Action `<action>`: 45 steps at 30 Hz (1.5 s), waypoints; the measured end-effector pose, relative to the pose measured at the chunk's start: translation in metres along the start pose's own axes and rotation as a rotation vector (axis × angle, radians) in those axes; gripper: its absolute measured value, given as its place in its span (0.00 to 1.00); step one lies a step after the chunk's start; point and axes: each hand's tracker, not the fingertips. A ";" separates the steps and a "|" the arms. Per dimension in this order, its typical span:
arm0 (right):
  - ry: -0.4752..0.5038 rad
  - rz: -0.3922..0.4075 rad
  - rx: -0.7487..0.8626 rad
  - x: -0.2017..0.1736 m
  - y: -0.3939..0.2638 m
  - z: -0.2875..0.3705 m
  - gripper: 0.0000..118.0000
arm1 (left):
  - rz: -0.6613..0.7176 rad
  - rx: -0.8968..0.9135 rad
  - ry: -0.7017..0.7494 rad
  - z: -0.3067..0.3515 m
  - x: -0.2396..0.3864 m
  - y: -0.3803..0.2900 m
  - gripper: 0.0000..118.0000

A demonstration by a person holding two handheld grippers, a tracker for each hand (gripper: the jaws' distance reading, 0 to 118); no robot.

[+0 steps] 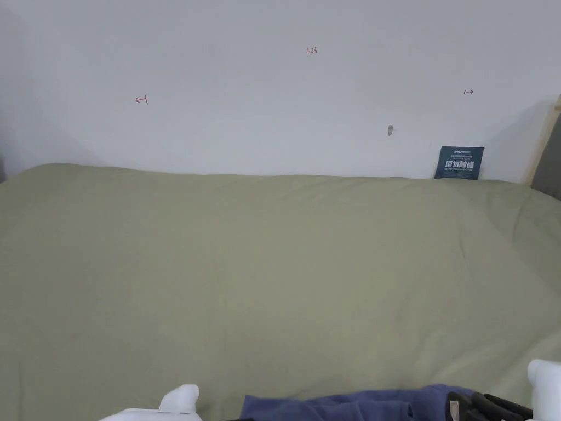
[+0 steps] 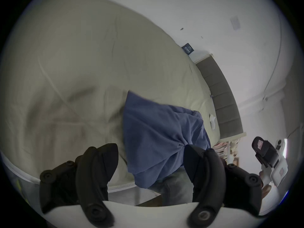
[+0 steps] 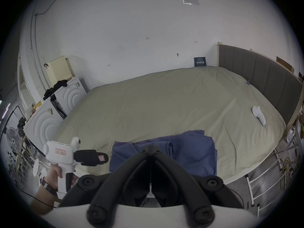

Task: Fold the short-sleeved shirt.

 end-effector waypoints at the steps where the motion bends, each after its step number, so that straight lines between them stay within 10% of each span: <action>1: 0.001 0.002 0.003 0.000 0.001 0.002 0.02 | 0.018 0.006 0.003 -0.006 -0.005 -0.001 0.73; 9: -0.015 -0.024 0.009 0.009 -0.001 0.003 0.02 | 0.116 0.010 -0.187 -0.043 -0.008 -0.012 0.70; 10: -0.015 -0.030 0.006 0.010 -0.003 0.002 0.02 | 0.148 -0.002 -0.215 -0.048 -0.008 -0.013 0.60; 12: -0.022 -0.039 -0.012 0.011 -0.006 -0.001 0.02 | 0.165 -0.001 -0.199 -0.055 -0.011 -0.015 0.07; 27: -0.035 -0.021 -0.049 0.007 -0.012 -0.003 0.02 | 0.181 0.252 -0.039 0.031 -0.033 0.017 0.06; 40: 0.018 0.021 -0.052 -0.014 -0.004 -0.022 0.02 | -0.188 0.557 0.664 0.189 0.016 0.042 0.06; 45: 0.038 0.018 -0.061 -0.016 -0.009 -0.022 0.02 | -0.275 0.436 0.554 0.141 0.058 0.029 0.06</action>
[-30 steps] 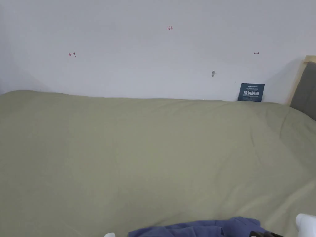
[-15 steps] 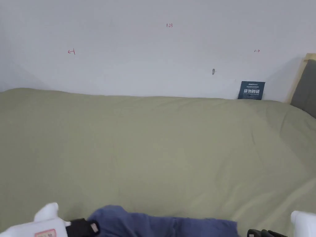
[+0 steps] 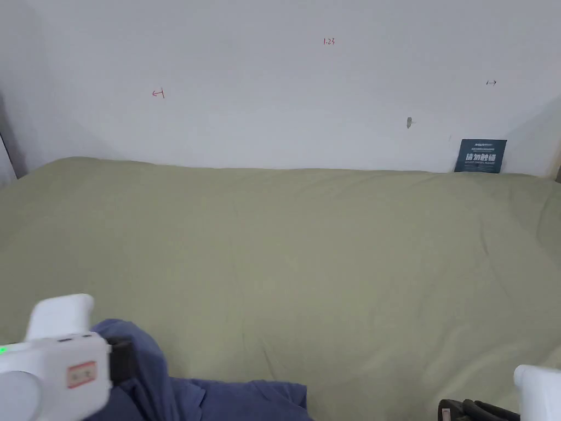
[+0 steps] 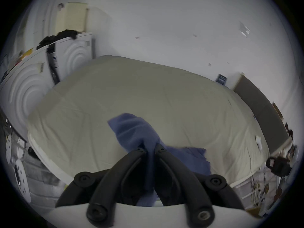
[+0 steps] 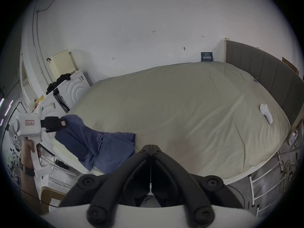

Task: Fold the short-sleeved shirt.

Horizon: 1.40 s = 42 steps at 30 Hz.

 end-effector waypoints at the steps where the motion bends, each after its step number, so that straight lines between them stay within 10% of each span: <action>1: 0.000 -0.004 -0.001 0.001 -0.001 0.001 0.02 | -0.035 -0.022 -0.020 -0.006 0.015 -0.004 0.06; 13: -0.056 -0.074 0.028 0.027 -0.007 0.020 0.03 | -0.280 -0.340 -0.195 -0.105 0.144 -0.092 0.08; 17: -0.064 -0.090 0.016 0.031 -0.010 0.020 0.03 | -0.224 -0.383 -0.247 -0.113 0.140 -0.099 0.36; 20: -0.058 -0.088 0.009 0.031 -0.012 0.020 0.03 | -0.153 -0.301 -0.278 -0.085 0.125 -0.081 0.37; 24: -0.051 -0.089 0.001 0.030 -0.015 0.016 0.03 | -0.074 -0.056 -0.407 -0.044 0.085 -0.056 0.00; 42: -0.028 -0.073 0.048 0.020 -0.011 0.039 0.03 | 0.432 -0.232 -0.632 -0.143 0.068 -0.169 0.00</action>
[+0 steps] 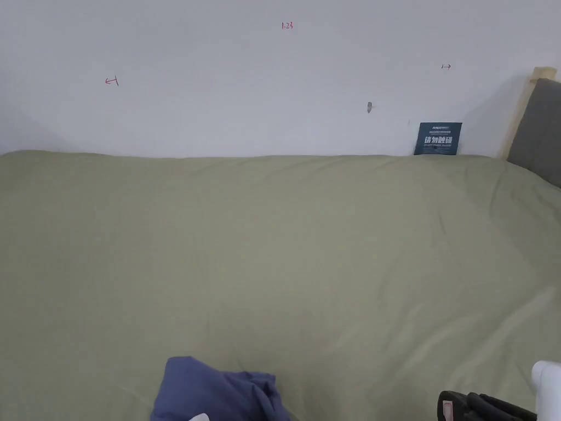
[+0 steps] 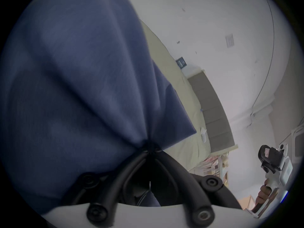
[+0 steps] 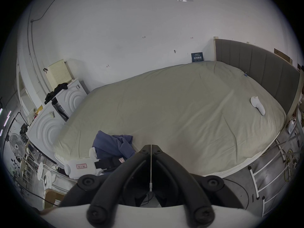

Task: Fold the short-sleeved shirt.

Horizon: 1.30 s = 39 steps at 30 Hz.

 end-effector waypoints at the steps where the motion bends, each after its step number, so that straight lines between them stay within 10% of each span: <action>1: 0.001 0.003 0.003 -0.001 0.001 0.000 0.03 | -0.015 0.002 0.004 0.000 0.002 -0.004 0.00; 13: 0.069 0.098 -0.044 -0.032 0.008 -0.033 0.03 | -0.231 0.051 -0.088 0.059 0.082 0.036 0.00; 21: 0.183 0.252 -0.113 -0.079 0.006 -0.096 0.03 | -0.678 0.315 0.610 0.189 0.097 0.086 0.00; 25: 0.356 0.265 -0.154 -0.097 -0.004 -0.133 0.03 | -0.551 0.311 0.543 0.212 0.072 0.087 0.00; 31: 0.931 0.018 -0.377 -0.107 -0.046 -0.245 0.02 | -0.369 0.273 0.501 0.209 0.036 0.092 0.00; 36: 0.650 -0.144 -0.508 -0.061 -0.081 -0.306 0.01 | -0.327 0.211 0.472 0.202 0.015 0.099 0.00; 39: 0.706 -0.311 -0.422 -0.018 -0.081 -0.309 0.01 | -0.304 0.154 0.441 0.194 0.005 0.107 0.00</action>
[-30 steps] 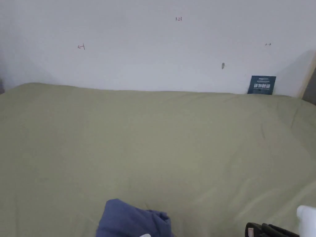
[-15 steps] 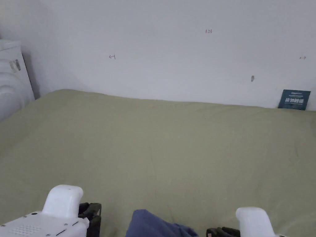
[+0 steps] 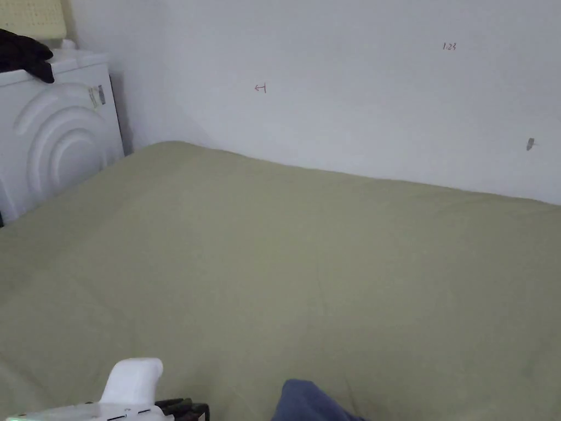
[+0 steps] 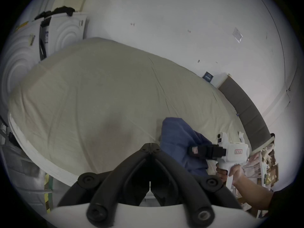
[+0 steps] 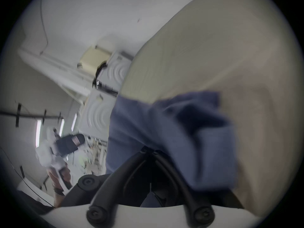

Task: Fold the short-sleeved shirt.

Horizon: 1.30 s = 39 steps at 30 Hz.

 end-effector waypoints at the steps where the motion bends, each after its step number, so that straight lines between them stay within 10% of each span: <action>1: -0.007 -0.011 0.032 0.005 0.002 0.005 0.01 | 0.003 -0.027 -0.033 -0.007 -0.003 0.002 0.00; 4: 0.006 -0.050 0.050 0.014 0.005 0.010 0.01 | 0.064 -0.158 -0.185 -0.036 0.003 0.009 0.11; 7: 0.003 -0.002 0.032 0.011 0.003 0.006 0.01 | 0.145 -0.293 -0.313 -0.074 -0.005 0.007 0.60; 8: 0.008 -0.008 0.035 0.009 0.002 0.006 0.01 | 0.139 -0.322 -0.313 -0.085 -0.007 0.006 0.63; 19: 0.027 -0.007 0.035 0.009 0.000 0.007 0.01 | 0.334 -0.398 -0.457 -0.130 -0.013 -0.006 0.64; 22: 0.036 -0.013 0.040 0.010 -0.002 0.008 0.01 | 0.405 -0.459 -0.493 -0.132 -0.008 -0.014 0.24; 39: -0.016 0.076 0.088 -0.028 0.008 0.021 0.01 | 0.265 -0.404 -0.421 -0.088 -0.085 0.053 0.22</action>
